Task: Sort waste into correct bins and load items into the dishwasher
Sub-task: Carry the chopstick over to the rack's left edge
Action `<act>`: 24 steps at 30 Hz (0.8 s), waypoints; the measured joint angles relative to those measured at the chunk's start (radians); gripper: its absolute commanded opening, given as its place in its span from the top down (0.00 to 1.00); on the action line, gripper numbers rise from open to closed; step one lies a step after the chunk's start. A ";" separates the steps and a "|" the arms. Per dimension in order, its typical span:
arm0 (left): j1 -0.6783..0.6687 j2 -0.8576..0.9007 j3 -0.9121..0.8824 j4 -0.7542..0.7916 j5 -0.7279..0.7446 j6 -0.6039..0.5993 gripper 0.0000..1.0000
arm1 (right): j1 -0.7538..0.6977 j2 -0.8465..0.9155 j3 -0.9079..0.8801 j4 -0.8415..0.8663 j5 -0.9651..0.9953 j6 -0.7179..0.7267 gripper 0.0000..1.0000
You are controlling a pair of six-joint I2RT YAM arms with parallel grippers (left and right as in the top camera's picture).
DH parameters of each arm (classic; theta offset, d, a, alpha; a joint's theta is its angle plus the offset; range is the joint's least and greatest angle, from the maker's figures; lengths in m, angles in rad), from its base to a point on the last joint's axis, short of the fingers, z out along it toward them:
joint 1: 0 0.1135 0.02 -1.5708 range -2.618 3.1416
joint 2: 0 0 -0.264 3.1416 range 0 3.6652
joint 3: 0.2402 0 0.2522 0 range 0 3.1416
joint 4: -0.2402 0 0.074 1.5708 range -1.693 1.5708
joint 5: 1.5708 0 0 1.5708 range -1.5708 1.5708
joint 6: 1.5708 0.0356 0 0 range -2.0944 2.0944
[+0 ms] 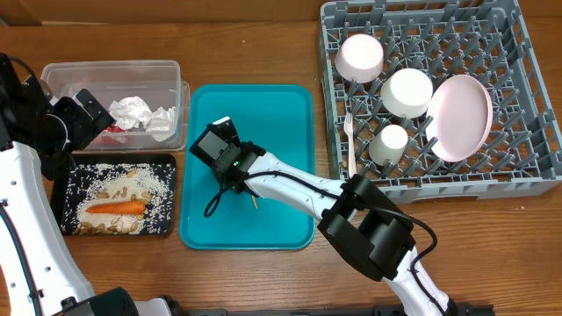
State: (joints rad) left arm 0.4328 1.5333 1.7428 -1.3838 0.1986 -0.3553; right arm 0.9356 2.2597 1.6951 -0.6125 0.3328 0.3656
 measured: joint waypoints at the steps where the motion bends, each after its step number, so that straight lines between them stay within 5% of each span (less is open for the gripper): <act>1: 0.000 0.000 0.000 0.000 0.000 0.000 0.00 | 0.000 0.000 0.000 0.003 0.001 0.000 0.67; 14: 0.000 0.000 0.000 0.000 0.000 0.000 0.00 | -0.002 0.029 0.000 0.023 0.014 0.000 0.67; 19: 0.000 0.000 0.000 0.000 0.000 0.000 0.00 | -0.005 0.029 0.000 0.025 0.016 -0.006 0.84; 24: 0.000 0.000 0.000 0.000 0.000 0.000 0.00 | -0.006 0.029 -0.011 0.046 0.016 -0.004 0.84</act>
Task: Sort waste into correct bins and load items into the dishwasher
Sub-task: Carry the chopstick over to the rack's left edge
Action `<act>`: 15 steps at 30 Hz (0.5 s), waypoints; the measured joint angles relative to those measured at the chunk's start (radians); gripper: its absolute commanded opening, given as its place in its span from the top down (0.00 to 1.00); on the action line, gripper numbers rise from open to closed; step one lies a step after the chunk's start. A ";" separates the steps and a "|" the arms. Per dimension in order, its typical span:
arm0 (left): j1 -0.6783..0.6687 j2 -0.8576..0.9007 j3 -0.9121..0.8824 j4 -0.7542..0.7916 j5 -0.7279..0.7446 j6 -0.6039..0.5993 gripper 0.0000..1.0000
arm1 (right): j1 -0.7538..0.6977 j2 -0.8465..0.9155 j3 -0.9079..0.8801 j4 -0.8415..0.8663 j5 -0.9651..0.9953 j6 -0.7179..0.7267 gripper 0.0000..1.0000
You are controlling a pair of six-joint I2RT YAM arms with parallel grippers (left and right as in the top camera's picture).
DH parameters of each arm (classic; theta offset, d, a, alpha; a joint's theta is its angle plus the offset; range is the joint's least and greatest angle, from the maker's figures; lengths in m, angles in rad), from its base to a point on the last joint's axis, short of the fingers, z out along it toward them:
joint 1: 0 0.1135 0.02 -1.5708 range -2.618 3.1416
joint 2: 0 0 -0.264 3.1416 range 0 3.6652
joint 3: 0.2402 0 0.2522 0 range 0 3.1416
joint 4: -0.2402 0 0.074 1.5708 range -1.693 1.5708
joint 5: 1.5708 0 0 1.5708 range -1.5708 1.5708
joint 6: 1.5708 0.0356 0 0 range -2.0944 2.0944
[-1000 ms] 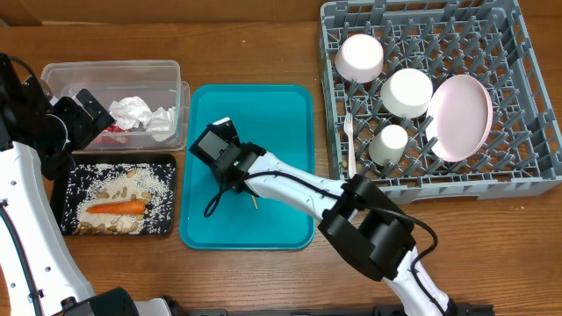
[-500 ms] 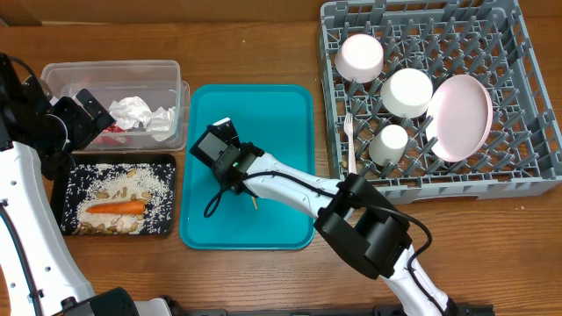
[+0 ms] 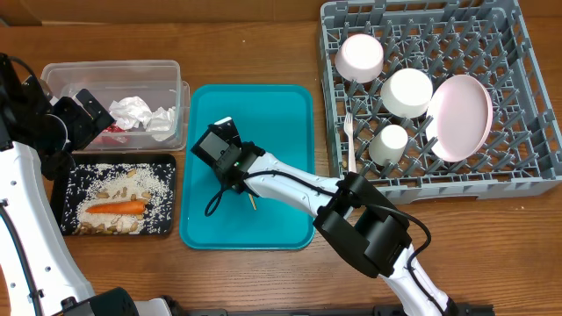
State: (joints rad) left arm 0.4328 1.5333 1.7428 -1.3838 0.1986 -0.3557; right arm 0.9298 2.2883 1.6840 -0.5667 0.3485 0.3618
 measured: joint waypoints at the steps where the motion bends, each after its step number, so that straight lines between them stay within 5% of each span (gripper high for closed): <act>1: 0.000 0.000 0.000 0.000 0.000 0.000 0.00 | 0.000 0.000 -0.003 0.006 0.000 0.000 0.84; 4: 0.000 0.000 0.000 0.000 0.000 0.000 0.01 | -0.001 0.000 -0.005 0.013 0.003 0.001 0.85; 7: 0.000 0.000 0.000 0.000 0.000 0.000 0.00 | -0.001 0.000 -0.005 0.013 0.004 -0.003 0.96; 15: 0.000 0.000 0.000 0.000 0.000 0.000 0.00 | 0.000 0.000 -0.005 0.016 0.007 0.000 0.96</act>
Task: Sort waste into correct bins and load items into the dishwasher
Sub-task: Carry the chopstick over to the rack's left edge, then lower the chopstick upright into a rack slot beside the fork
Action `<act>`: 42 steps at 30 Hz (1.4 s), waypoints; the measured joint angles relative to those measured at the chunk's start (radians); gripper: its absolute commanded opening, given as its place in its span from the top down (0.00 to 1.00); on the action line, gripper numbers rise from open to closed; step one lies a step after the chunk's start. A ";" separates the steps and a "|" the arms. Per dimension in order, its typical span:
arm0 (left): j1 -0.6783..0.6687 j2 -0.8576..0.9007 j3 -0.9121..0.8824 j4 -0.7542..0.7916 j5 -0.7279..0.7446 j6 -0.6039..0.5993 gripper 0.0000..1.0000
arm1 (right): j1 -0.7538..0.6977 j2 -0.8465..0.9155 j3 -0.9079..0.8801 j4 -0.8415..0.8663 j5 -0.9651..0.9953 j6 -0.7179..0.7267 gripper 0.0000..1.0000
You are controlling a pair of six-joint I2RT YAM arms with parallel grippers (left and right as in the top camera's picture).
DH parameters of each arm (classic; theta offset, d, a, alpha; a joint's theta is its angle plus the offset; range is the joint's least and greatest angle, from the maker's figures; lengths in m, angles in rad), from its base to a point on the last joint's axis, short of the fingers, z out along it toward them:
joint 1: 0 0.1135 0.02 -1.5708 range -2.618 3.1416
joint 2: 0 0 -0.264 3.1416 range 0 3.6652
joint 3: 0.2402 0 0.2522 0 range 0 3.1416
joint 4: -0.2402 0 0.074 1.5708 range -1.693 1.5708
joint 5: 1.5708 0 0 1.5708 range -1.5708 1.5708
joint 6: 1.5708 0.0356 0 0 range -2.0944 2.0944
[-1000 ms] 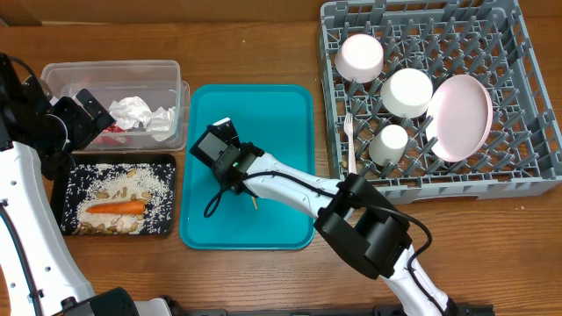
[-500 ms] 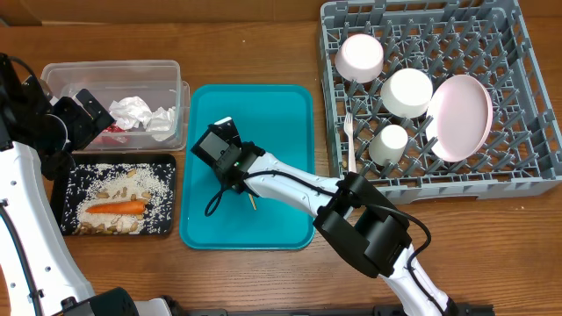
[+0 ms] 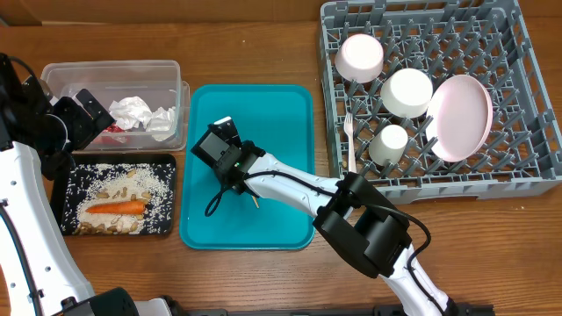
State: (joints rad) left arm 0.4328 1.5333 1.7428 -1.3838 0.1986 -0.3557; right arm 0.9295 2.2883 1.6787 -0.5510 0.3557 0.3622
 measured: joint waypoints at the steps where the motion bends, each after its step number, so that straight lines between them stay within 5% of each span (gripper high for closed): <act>1: 0.000 0.000 0.000 0.000 0.000 0.000 0.00 | 0.000 0.000 0.000 0.000 0.000 0.000 0.96; 13: 0.000 0.000 0.000 0.000 0.000 0.000 0.00 | -0.001 -0.034 0.000 -0.033 -0.001 -0.001 0.96; 22: 0.000 0.000 0.000 0.000 0.000 0.000 0.00 | -0.050 -0.279 0.000 -0.114 -0.003 -0.003 0.96; 30: 0.000 0.000 0.000 0.000 0.000 0.000 0.00 | -0.208 -0.468 0.000 -0.243 0.050 -0.025 0.96; 42: 0.000 0.000 0.000 0.000 0.000 0.000 0.00 | -0.527 -0.486 -0.015 -0.340 0.011 -0.087 0.96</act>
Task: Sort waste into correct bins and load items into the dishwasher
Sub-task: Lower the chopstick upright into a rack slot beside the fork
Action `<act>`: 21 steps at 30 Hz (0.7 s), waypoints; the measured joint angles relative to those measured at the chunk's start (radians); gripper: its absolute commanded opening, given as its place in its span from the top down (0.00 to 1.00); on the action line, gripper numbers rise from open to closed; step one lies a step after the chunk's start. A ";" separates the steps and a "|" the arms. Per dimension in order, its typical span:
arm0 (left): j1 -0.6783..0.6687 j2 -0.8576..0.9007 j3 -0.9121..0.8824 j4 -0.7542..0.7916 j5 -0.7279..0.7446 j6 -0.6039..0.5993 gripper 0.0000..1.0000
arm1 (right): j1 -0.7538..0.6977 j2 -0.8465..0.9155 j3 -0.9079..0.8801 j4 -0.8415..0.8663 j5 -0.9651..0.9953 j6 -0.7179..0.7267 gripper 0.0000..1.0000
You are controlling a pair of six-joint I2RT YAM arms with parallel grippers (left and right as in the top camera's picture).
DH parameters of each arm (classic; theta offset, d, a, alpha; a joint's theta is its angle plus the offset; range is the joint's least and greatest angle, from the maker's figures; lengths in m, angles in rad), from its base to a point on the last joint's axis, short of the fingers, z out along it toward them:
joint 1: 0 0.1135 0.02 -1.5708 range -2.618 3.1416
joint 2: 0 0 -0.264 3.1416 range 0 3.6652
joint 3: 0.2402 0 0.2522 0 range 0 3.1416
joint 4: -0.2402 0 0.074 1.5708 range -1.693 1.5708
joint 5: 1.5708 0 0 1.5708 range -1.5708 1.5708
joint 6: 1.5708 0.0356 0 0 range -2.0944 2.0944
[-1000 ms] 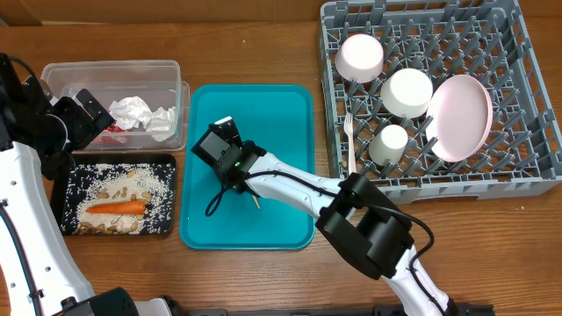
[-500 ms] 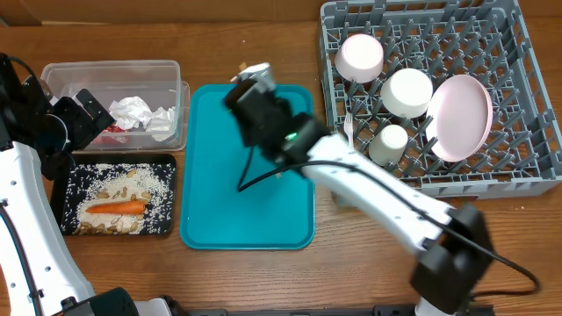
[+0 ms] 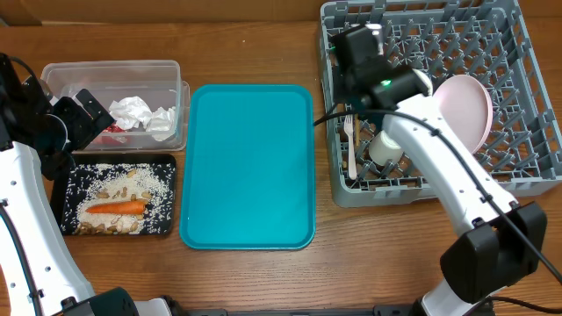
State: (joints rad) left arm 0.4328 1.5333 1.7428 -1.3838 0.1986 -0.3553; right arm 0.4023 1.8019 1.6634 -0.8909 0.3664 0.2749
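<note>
My right gripper (image 3: 358,54) hovers over the left side of the grey dish rack (image 3: 527,175), covering the rack's upper-left corner; its fingers are hidden beneath its own body, so whatever it holds is unseen. The rack carries a white bowl (image 3: 413,88), a small white cup (image 3: 386,145), a pink plate (image 3: 465,110) and a white fork (image 3: 350,145). The teal tray (image 3: 248,167) lies bare. My left gripper (image 3: 92,112) hangs at the clear bin's left end, its fingers apart and holding nothing.
A clear plastic bin (image 3: 61,70) at the far left holds crumpled white paper (image 3: 140,114). Below it a black tray (image 3: 167,162) holds rice and a carrot (image 3: 114,208). The wooden table's near edge runs along the bottom.
My right arm has gone from the middle of the teal tray to above the rack's left side. The thin brown piece beside the arm is gone from the tray. The left arm stayed put.
At all three earlier moments my right gripper sat low over the tray's middle, barely shifting, with a thin brown piece showing beside the arm. Now the tray is bare and the gripper is over the rack. The left arm held still by the clear bin.
</note>
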 measured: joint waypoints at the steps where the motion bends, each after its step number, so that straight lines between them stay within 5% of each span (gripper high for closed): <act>1: 0.000 0.000 0.000 0.000 0.000 0.000 0.00 | -0.020 0.000 -0.009 0.000 -0.015 -0.004 0.96; 21: 0.000 0.000 0.000 0.000 0.000 0.000 0.00 | -0.101 0.003 -0.081 0.073 -0.255 -0.107 0.96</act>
State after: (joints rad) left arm 0.4328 1.5333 1.7428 -1.3842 0.1986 -0.3553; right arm 0.3016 1.8046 1.5826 -0.8181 0.1116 0.1677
